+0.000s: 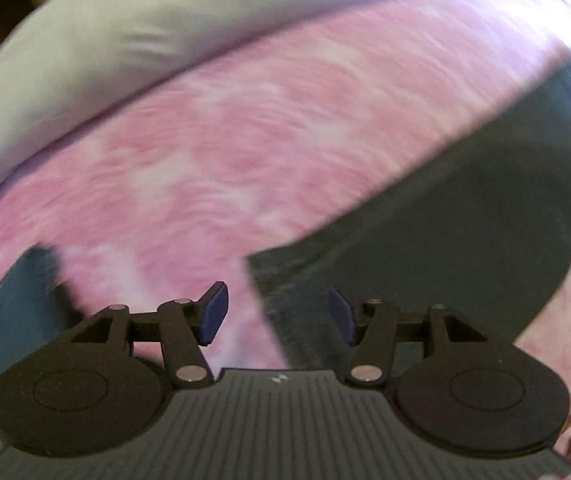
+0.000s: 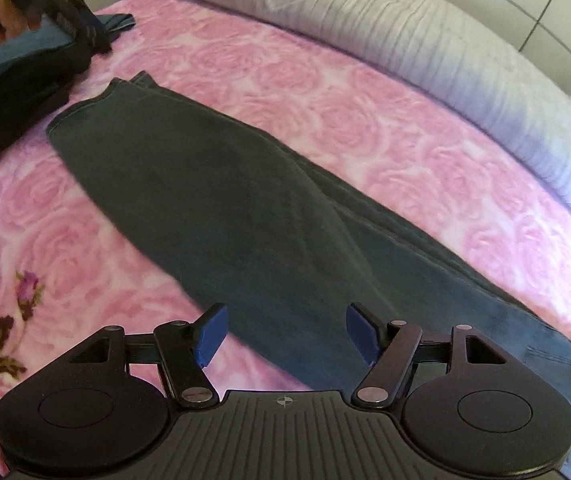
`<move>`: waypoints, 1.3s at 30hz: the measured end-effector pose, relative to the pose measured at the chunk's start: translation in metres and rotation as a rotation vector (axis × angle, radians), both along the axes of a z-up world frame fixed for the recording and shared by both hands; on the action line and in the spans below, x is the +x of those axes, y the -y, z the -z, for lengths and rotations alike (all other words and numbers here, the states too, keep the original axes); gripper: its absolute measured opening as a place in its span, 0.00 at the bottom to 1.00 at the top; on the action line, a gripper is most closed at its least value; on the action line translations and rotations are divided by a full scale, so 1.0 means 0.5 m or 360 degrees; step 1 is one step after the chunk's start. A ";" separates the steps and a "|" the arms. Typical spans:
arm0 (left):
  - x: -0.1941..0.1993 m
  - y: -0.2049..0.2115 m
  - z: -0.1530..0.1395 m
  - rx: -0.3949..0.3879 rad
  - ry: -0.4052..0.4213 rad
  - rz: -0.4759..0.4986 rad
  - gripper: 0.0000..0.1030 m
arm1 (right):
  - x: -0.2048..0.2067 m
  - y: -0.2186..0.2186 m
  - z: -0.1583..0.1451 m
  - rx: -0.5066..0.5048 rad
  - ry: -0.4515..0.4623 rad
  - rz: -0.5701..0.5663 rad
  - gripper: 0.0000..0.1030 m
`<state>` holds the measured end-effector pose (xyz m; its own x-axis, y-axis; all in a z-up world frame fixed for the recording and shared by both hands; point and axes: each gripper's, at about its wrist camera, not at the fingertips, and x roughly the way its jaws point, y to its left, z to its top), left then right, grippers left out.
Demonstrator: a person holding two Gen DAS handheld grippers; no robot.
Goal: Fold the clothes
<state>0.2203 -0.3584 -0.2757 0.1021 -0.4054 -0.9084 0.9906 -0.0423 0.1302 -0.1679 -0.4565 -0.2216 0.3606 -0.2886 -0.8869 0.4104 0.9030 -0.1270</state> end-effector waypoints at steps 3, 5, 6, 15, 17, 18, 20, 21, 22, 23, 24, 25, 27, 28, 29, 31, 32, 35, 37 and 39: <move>-0.017 0.027 0.067 0.0079 0.0002 0.0140 0.46 | 0.019 0.049 0.006 0.0003 0.0019 -0.0050 0.67; -0.020 0.037 0.095 0.0127 0.0007 0.0195 0.39 | 0.037 0.095 0.019 0.0016 0.0011 -0.0093 0.67; -0.020 0.040 0.105 0.0149 0.0015 0.0221 0.29 | 0.047 0.119 0.027 0.0037 0.0006 -0.0120 0.67; -0.006 0.042 0.078 0.0229 0.0029 0.0440 0.02 | 0.181 0.310 0.107 0.0348 0.0057 -0.0397 0.61; -0.001 0.041 0.067 0.0217 0.0023 0.0467 0.03 | 0.193 0.324 0.109 0.0345 0.0018 -0.0476 0.50; 0.000 0.041 0.063 0.0215 0.0020 0.0474 0.03 | 0.197 0.330 0.109 0.0351 0.0000 -0.0516 0.48; -0.001 0.040 0.064 0.0217 0.0023 0.0486 0.03 | 0.196 0.333 0.113 0.0338 -0.0054 -0.0601 0.47; 0.000 0.041 0.066 0.0220 0.0019 0.0487 0.03 | 0.192 0.335 0.115 0.0336 -0.0073 -0.0629 0.47; 0.001 0.042 0.068 0.0222 0.0016 0.0488 0.03 | 0.187 0.340 0.115 0.0352 -0.0073 -0.0631 0.47; 0.002 0.042 0.067 0.0217 0.0016 0.0491 0.03 | 0.182 0.349 0.114 0.0377 -0.0053 -0.0603 0.47; 0.003 0.042 0.066 0.0211 0.0017 0.0494 0.03 | 0.176 0.363 0.111 0.0416 0.0000 -0.0528 0.47; 0.004 0.041 0.061 0.0199 0.0018 0.0494 0.03 | 0.169 0.376 0.108 0.0446 0.0049 -0.0456 0.47; 0.007 0.039 0.053 0.0178 0.0020 0.0483 0.03 | 0.150 0.391 0.100 0.0466 0.0131 -0.0350 0.47; 0.008 0.038 0.051 0.0177 0.0017 0.0478 0.03 | 0.139 0.397 0.097 0.0472 0.0169 -0.0305 0.46; 0.008 0.038 0.051 0.0176 0.0014 0.0473 0.03 | 0.128 0.403 0.097 0.0475 0.0198 -0.0263 0.46; 0.008 0.040 0.064 0.0202 0.0012 0.0471 0.03 | 0.113 0.411 0.106 0.0475 0.0179 -0.0213 0.44; 0.006 0.042 0.073 0.0220 0.0017 0.0478 0.03 | 0.112 0.406 0.116 0.0442 0.0108 -0.0244 0.43; 0.003 0.050 0.096 0.0264 0.0022 0.0479 0.03 | 0.113 0.355 0.152 0.0325 -0.0109 -0.0559 0.43; 0.001 0.052 0.100 0.0279 0.0035 0.0494 0.03 | 0.111 0.330 0.154 0.0206 -0.0128 -0.0692 0.43; -0.003 0.049 0.092 0.0282 0.0063 0.0541 0.03 | 0.118 0.321 0.154 0.0173 -0.0157 -0.0747 0.43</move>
<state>0.2188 -0.3830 -0.3219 0.0250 -0.2593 -0.9655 0.9106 -0.3926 0.1290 -0.1091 -0.6172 -0.2986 0.3426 -0.0190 -0.9393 -0.0532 0.9978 -0.0396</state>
